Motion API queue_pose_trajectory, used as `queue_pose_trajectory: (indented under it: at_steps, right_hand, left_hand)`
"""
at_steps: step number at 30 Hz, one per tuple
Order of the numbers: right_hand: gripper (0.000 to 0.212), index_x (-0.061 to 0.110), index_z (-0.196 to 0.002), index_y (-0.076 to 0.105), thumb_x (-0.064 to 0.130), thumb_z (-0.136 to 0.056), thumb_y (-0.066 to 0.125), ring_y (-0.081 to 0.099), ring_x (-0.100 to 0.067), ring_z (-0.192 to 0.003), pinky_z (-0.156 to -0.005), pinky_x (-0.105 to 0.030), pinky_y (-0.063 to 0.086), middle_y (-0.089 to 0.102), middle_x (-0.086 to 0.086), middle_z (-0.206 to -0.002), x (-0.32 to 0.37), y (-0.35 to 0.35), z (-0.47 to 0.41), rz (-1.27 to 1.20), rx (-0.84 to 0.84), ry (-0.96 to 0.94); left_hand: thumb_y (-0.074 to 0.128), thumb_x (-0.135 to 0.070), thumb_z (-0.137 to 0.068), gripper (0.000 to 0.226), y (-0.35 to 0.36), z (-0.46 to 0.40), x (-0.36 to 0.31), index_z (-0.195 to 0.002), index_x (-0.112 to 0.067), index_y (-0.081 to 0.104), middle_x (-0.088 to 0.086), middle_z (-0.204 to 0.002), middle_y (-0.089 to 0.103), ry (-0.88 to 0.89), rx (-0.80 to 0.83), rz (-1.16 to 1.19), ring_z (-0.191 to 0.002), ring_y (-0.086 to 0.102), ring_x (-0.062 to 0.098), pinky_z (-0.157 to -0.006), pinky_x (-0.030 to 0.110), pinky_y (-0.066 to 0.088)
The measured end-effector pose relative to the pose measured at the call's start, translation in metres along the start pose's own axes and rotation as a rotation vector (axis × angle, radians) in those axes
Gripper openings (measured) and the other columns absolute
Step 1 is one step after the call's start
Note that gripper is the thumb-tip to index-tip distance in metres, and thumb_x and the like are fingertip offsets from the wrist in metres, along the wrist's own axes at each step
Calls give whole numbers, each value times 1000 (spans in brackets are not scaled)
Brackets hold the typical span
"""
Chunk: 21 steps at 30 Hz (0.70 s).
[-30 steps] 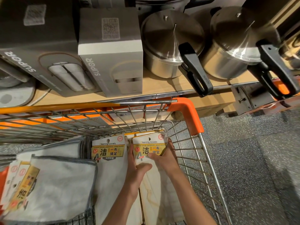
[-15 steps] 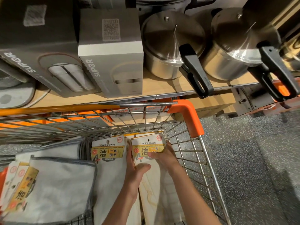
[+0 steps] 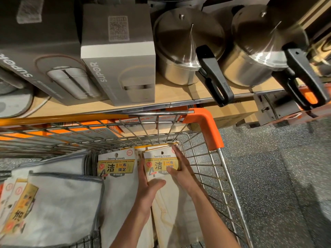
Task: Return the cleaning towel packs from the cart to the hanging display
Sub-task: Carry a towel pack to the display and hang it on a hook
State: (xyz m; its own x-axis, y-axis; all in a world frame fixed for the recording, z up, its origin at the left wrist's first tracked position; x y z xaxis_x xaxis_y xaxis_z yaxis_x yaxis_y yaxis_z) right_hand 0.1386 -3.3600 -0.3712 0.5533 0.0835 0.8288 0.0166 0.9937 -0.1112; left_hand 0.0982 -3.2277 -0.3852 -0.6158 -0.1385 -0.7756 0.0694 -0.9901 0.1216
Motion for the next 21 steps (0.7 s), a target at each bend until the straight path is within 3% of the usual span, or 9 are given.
queue_pose_trajectory:
  at_steps: [2,4,7,11,14,17,19,21]
  right_hand:
    - [71,1,-143,26,-28,-81,44,38,-26,-131,-105,-36,42,35,-16,-145,-3,3,0,-94,28,8]
    - [69,0,-142,25,-31,-82,36,40,-25,-124,-91,-25,49,34,-19,-143,-5,8,2,-161,51,29]
    - [60,9,-128,47,-28,-81,42,48,-22,-114,-81,-22,48,41,-20,-140,-16,7,5,-269,30,122]
    - [54,13,-115,59,-25,-79,50,58,-10,-91,-71,-14,49,56,-12,-117,-14,4,7,-243,-36,125]
    - [51,8,-117,62,-24,-79,51,59,-10,-92,-73,-16,48,57,-13,-118,-13,4,7,-229,-87,119]
    - [42,3,-117,63,-20,-84,49,61,3,-78,-66,-8,47,57,3,-106,-13,7,16,-207,-140,113]
    - [38,4,-112,66,-18,-86,49,62,8,-79,-68,-5,47,55,12,-102,-16,7,21,-193,-173,103]
    - [33,0,-104,68,-19,-85,49,60,12,-85,-70,-3,45,54,11,-103,-14,8,23,-152,-186,89]
  left_hand:
    - [60,12,-81,90,0,-1,1,-145,-39,23,-15,-129,55,-1,-7,-6,-102,58,-8,-80,17,46]
    - [60,12,-80,90,0,-1,1,-145,-40,23,-14,-129,55,1,-8,-11,-103,58,-8,-81,18,45]
    - [67,4,-74,94,0,0,0,-146,-38,23,-13,-130,55,14,-4,-15,-107,57,-5,-82,19,46]
    - [64,-7,-64,87,0,1,-6,-135,-47,32,-31,-112,61,60,-1,-35,-104,57,-8,-73,10,48]
    - [63,-5,-65,89,-1,2,-8,-138,-43,31,-32,-111,61,80,0,-28,-103,57,-9,-72,7,47]
    - [64,6,-75,88,0,2,-7,-143,-36,29,-33,-111,61,76,10,-15,-102,57,-12,-72,5,46]
    - [60,12,-78,87,1,2,-7,-145,-33,27,-34,-111,61,75,18,-6,-102,57,-13,-72,5,46]
    - [54,18,-80,87,3,4,-7,-145,-30,25,-36,-109,61,72,22,6,-101,57,-15,-72,4,46]
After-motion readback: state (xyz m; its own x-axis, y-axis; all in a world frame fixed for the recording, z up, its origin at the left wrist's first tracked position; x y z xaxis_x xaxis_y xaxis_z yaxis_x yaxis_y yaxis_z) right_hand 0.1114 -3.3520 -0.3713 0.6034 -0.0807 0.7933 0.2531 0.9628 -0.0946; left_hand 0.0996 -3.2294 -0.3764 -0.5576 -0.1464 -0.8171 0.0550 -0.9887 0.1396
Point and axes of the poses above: each hand's wrist, its own z-axis away from the middle knuckle, its own y-axis out of the palm, x = y × z, the point moved 6 cm from there along -z, towards the middle knuckle
